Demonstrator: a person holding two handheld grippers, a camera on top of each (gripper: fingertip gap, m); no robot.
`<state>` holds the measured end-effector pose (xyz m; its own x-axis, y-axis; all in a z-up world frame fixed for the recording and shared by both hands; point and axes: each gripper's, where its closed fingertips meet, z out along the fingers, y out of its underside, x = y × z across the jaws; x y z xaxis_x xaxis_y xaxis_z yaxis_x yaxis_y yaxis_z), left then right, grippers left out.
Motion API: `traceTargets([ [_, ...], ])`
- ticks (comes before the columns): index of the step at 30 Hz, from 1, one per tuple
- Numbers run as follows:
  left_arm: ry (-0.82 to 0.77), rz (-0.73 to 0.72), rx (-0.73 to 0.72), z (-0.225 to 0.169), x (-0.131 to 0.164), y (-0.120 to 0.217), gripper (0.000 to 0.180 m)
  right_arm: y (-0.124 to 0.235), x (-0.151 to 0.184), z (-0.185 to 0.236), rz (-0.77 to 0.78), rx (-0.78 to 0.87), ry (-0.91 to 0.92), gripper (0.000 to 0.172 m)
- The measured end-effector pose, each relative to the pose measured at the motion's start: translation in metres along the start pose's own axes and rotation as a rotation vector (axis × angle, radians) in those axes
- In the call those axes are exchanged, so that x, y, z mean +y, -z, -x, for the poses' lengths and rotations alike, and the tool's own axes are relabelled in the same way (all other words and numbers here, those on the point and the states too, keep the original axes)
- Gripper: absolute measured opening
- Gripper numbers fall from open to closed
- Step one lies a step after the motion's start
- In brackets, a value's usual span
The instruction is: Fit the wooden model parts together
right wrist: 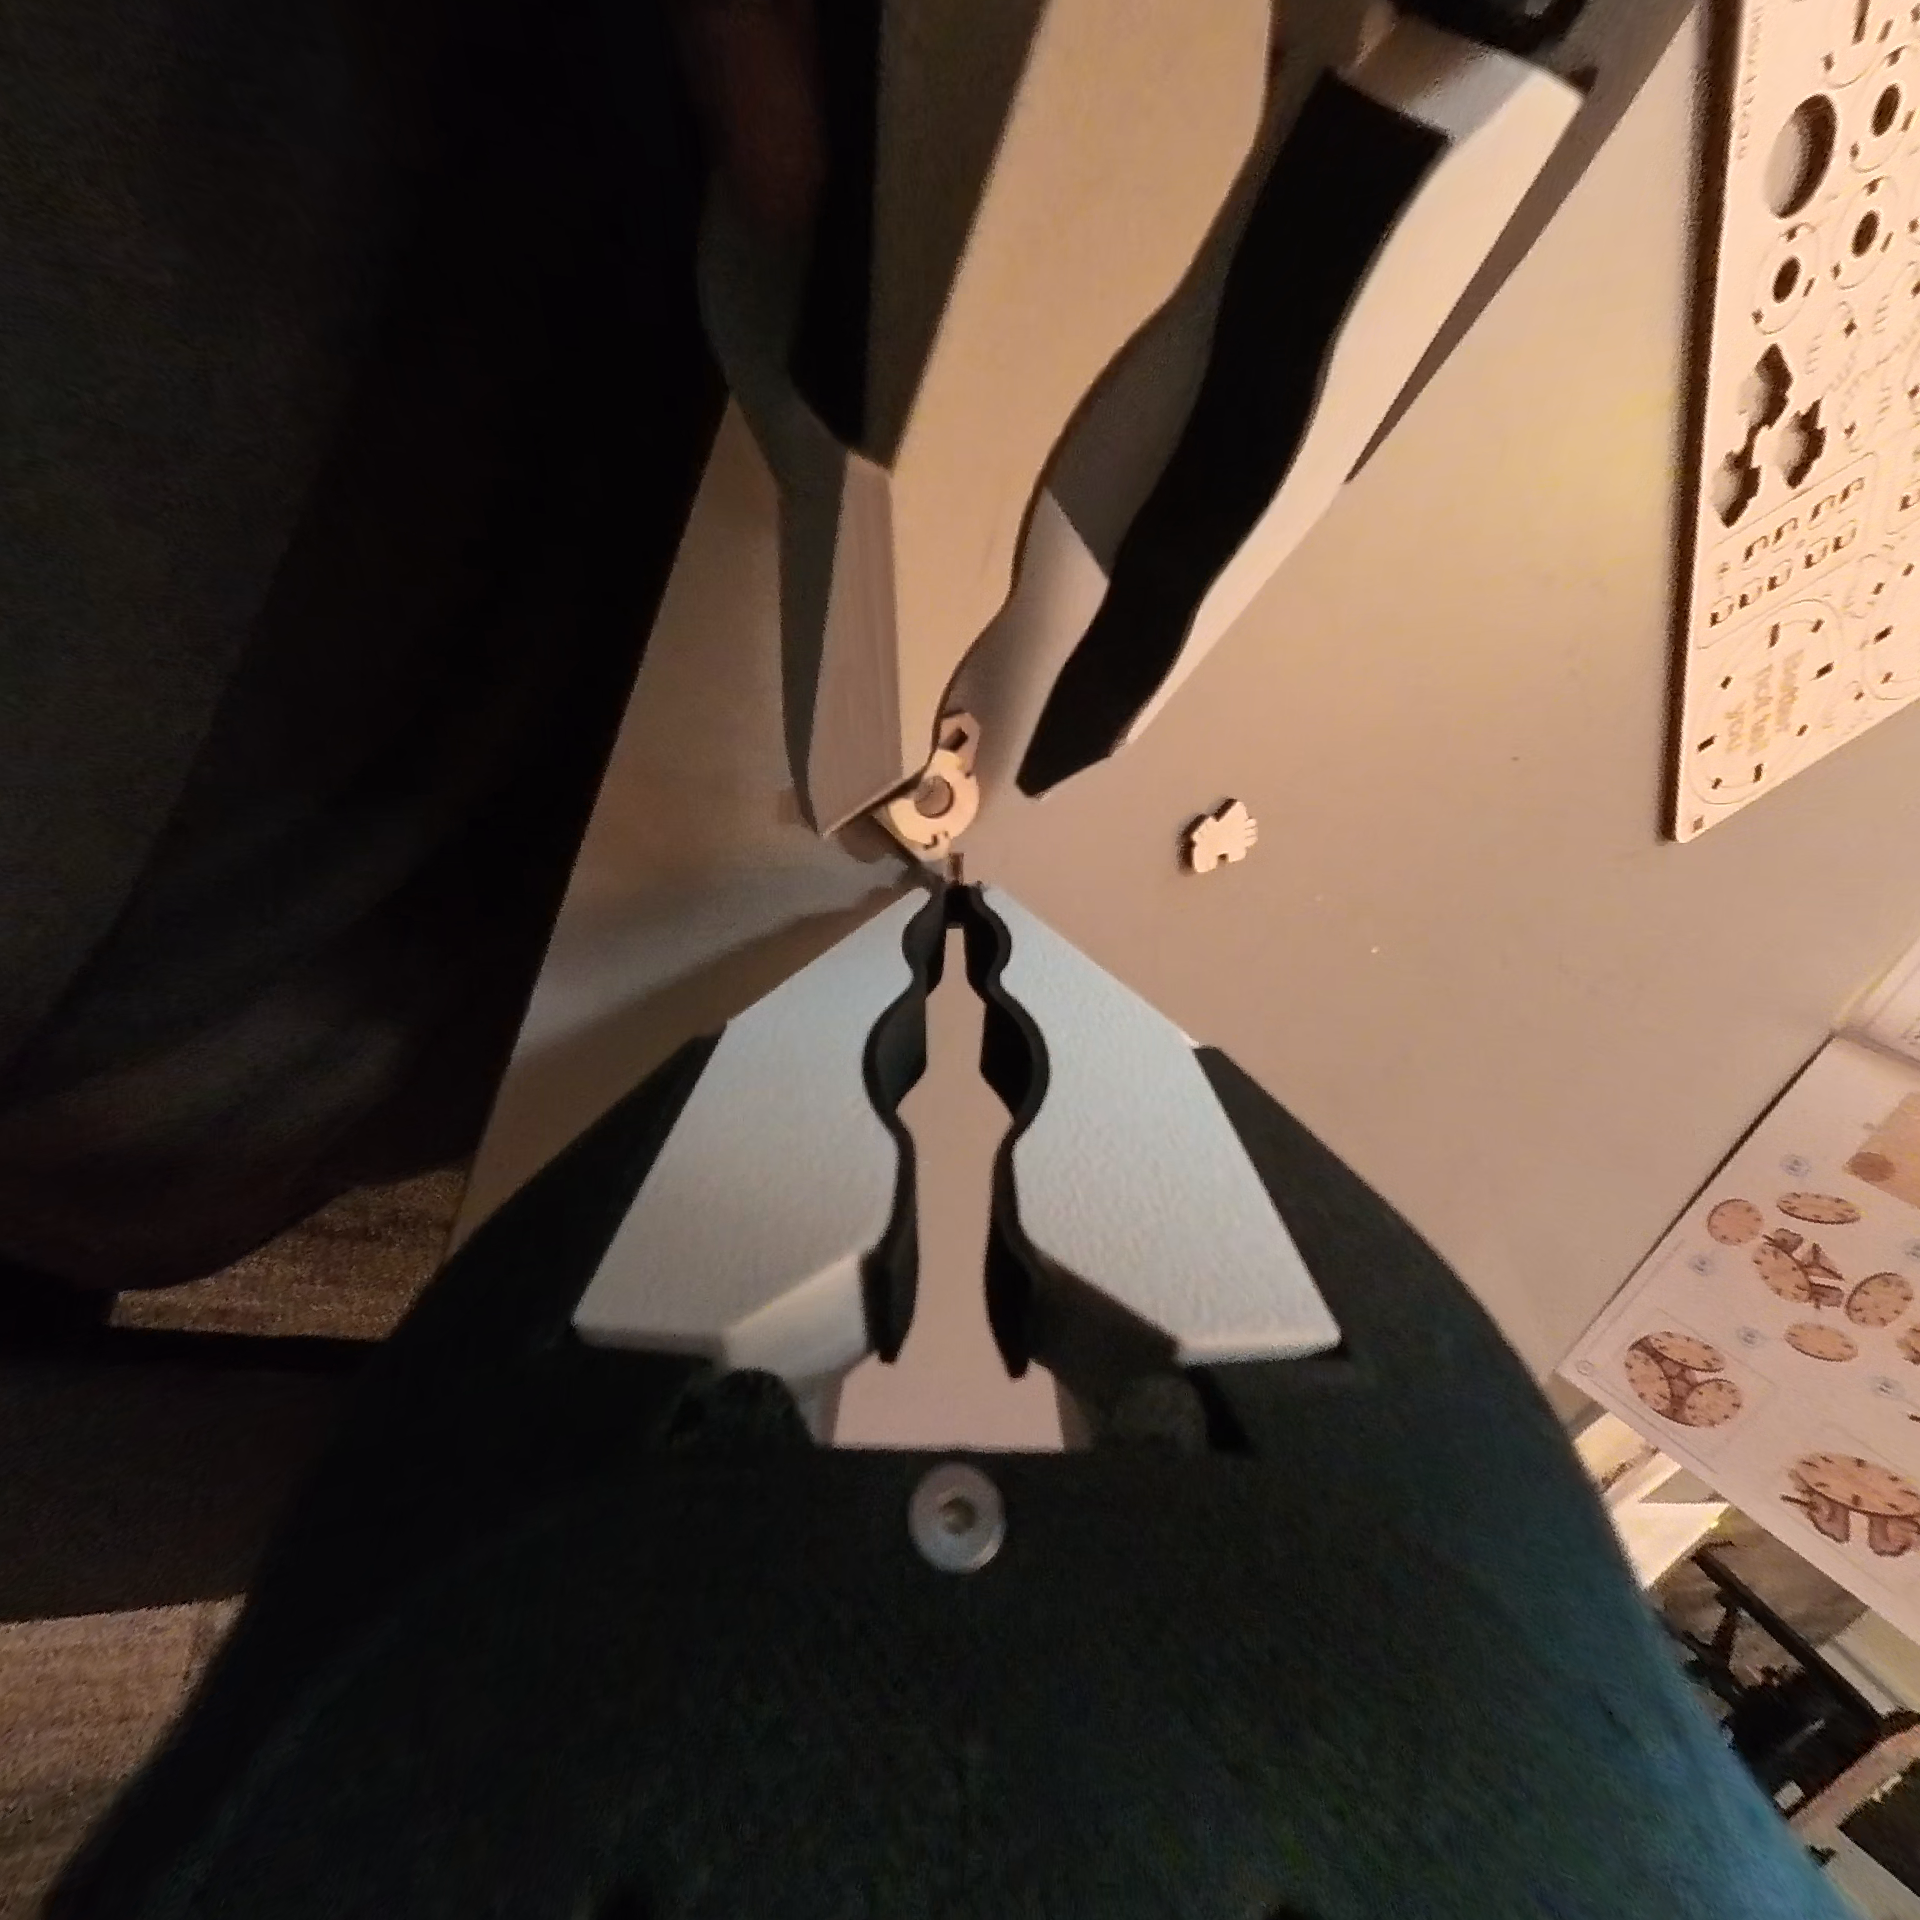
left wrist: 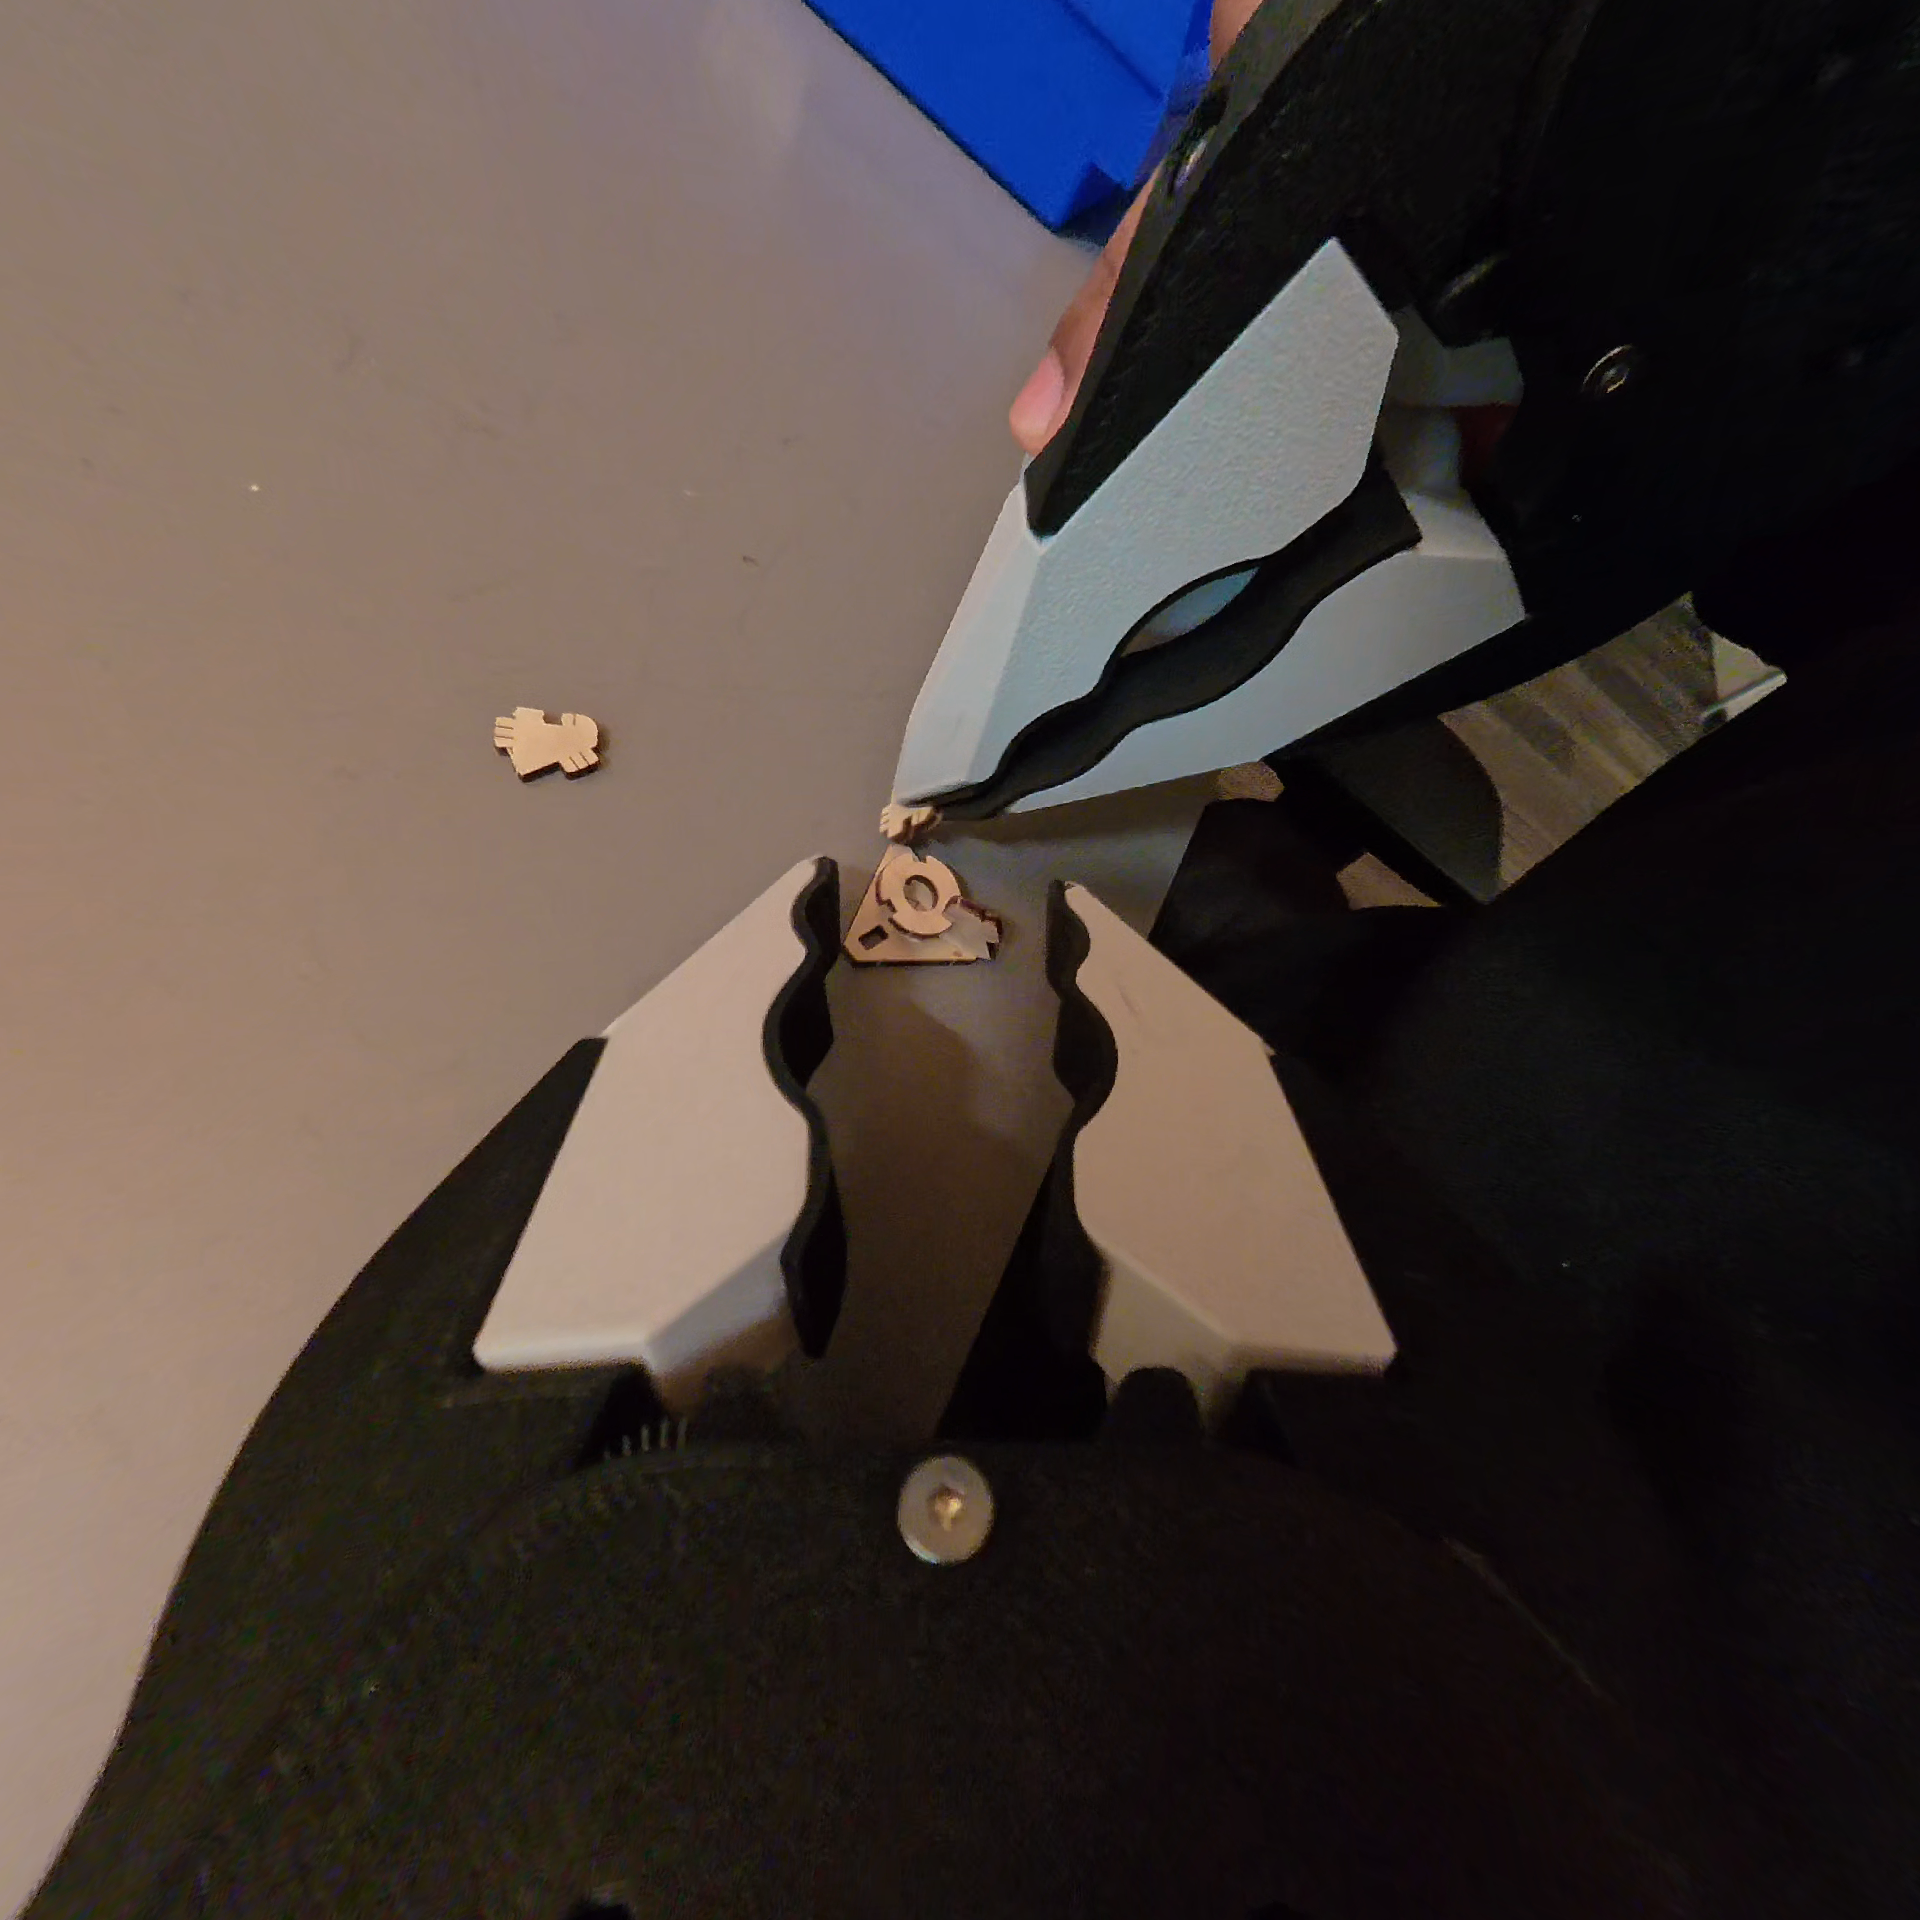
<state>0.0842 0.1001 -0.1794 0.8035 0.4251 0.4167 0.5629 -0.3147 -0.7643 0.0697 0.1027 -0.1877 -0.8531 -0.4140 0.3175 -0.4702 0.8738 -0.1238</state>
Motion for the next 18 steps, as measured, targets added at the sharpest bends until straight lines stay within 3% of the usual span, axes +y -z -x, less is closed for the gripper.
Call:
traceTargets([
  [18,-0.016,0.019,-0.024,0.0011,0.0034,-0.0017,0.023,-0.0005,-0.0033,0.0025,-0.015,-0.016,0.025,0.000],
])
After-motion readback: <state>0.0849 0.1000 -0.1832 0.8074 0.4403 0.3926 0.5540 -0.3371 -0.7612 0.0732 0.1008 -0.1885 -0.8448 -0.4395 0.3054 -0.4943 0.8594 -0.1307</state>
